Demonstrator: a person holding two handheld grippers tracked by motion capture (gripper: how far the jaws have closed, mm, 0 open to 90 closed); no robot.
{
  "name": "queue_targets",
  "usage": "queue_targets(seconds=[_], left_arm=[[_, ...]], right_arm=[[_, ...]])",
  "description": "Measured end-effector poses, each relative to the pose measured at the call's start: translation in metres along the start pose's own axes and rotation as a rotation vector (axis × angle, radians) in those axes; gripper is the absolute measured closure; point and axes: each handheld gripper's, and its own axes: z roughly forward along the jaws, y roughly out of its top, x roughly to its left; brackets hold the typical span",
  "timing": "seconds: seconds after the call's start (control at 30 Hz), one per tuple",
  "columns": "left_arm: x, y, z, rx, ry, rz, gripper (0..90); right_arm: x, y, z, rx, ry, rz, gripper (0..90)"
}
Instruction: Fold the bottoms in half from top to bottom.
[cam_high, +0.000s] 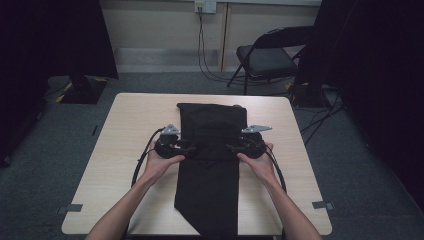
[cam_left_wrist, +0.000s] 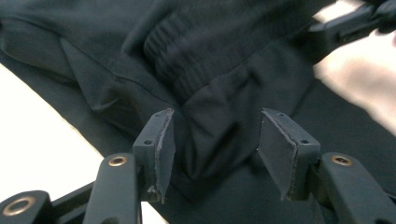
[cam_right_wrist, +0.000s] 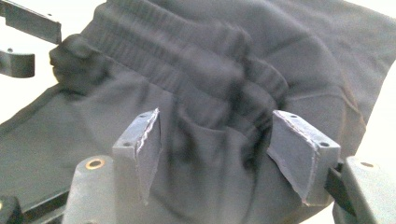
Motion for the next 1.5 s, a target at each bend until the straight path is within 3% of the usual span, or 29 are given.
queue_targets(seconds=[0.03,0.1,0.2,0.23,0.27,0.33,0.37,0.4,0.47,0.6,0.63,0.67,0.77,0.8,0.87,0.9,1.0,1.03,1.07,1.13,1.17,1.23,1.3,1.33,1.37,1.4,1.43,1.47,1.5], left_arm=[[0.001,0.000,0.004,0.009,0.008,0.005,44.8],[0.006,-0.003,0.016,0.026,0.001,-0.032,43.1],[0.007,-0.005,0.023,0.047,0.008,-0.012,44.5],[0.005,-0.006,0.025,0.062,0.001,0.023,58.6],[0.005,-0.006,0.025,0.062,0.001,0.023,68.4],[0.004,-0.005,0.027,0.068,0.004,0.027,71.6],[0.004,-0.002,0.028,0.081,0.003,0.043,80.5],[0.003,0.000,0.027,0.080,0.004,0.038,80.5],[0.004,0.009,0.021,0.044,-0.012,0.033,85.2],[0.006,0.019,0.010,0.011,-0.036,0.034,86.6],[0.010,0.026,0.002,-0.039,-0.043,0.000,86.7],[0.010,0.026,0.002,-0.039,-0.043,0.000,86.7],[0.010,0.046,-0.017,-0.122,-0.039,-0.010,86.8],[0.010,0.046,-0.017,-0.122,-0.039,-0.010,86.8],[0.006,0.066,-0.034,-0.172,-0.031,0.013,86.9],[0.006,0.066,-0.034,-0.172,-0.031,0.013,86.9],[-0.002,0.084,-0.059,-0.243,-0.040,0.042,86.9],[-0.008,0.090,-0.071,-0.279,-0.054,0.053,87.0],[-0.008,0.090,-0.071,-0.279,-0.054,0.053,86.9],[-0.018,0.093,-0.084,-0.302,-0.066,0.079,86.9],[-0.030,0.091,-0.095,-0.304,-0.068,0.109,86.9],[-0.036,0.088,-0.100,-0.307,-0.083,0.117,86.8],[-0.050,0.068,-0.108,-0.277,-0.121,0.142,86.8],[-0.050,0.068,-0.108,-0.277,-0.121,0.142,86.8],[-0.059,0.046,-0.105,-0.227,-0.143,0.140,86.8],[-0.059,0.046,-0.105,-0.227,-0.143,0.140,86.7],[-0.069,0.020,-0.098,-0.152,-0.171,0.137,86.7],[-0.074,0.006,-0.094,-0.114,-0.176,0.128,86.7],[-0.074,0.006,-0.094,-0.114,-0.176,0.128,86.6]], right_arm=[[-0.001,-0.002,0.005,0.013,-0.015,-0.001,33.9],[-0.005,-0.007,0.012,0.026,-0.014,0.019,33.3],[-0.007,-0.011,0.019,0.042,-0.027,0.031,33.8],[-0.008,-0.013,0.022,0.042,-0.030,0.037,44.4],[-0.008,-0.013,0.022,0.042,-0.030,0.037,44.4],[-0.008,-0.014,0.024,0.032,-0.021,0.037,55.7],[-0.006,-0.013,0.025,0.024,-0.038,0.019,68.5],[-0.006,-0.013,0.025,0.024,-0.038,0.019,68.5],[-0.004,-0.010,0.021,-0.007,-0.037,0.027,74.5],[-0.003,-0.001,0.009,-0.047,-0.037,0.021,75.4],[-0.002,0.004,0.004,-0.073,-0.031,0.024,75.6],[-0.001,0.007,0.001,-0.085,-0.030,0.025,75.7],[-0.001,0.025,-0.012,-0.140,-0.023,0.026,76.9],[-0.001,0.025,-0.012,-0.140,-0.023,0.026,76.9],[0.000,0.045,-0.026,-0.190,-0.028,0.017,77.8],[0.000,0.045,-0.026,-0.190,-0.028,0.017,77.8],[0.004,0.064,-0.046,-0.251,-0.024,-0.006,78.4],[0.006,0.075,-0.063,-0.306,-0.005,-0.008,78.6],[0.006,0.075,-0.063,-0.306,-0.005,-0.008,78.6],[0.013,0.081,-0.083,-0.365,0.018,-0.018,78.8],[0.017,0.081,-0.088,-0.369,0.025,-0.024,78.9],[0.023,0.074,-0.097,-0.374,0.045,-0.033,78.8],[0.029,0.061,-0.103,-0.361,0.069,-0.048,78.8],[0.029,0.061,-0.103,-0.361,0.069,-0.048,78.8],[0.035,0.043,-0.105,-0.324,0.096,-0.054,78.8],[0.039,0.032,-0.105,-0.303,0.109,-0.059,78.8],[0.042,0.020,-0.102,-0.265,0.119,-0.059,78.8],[0.046,0.009,-0.099,-0.221,0.121,-0.062,78.8],[0.049,-0.004,-0.095,-0.189,0.133,-0.060,78.8]])
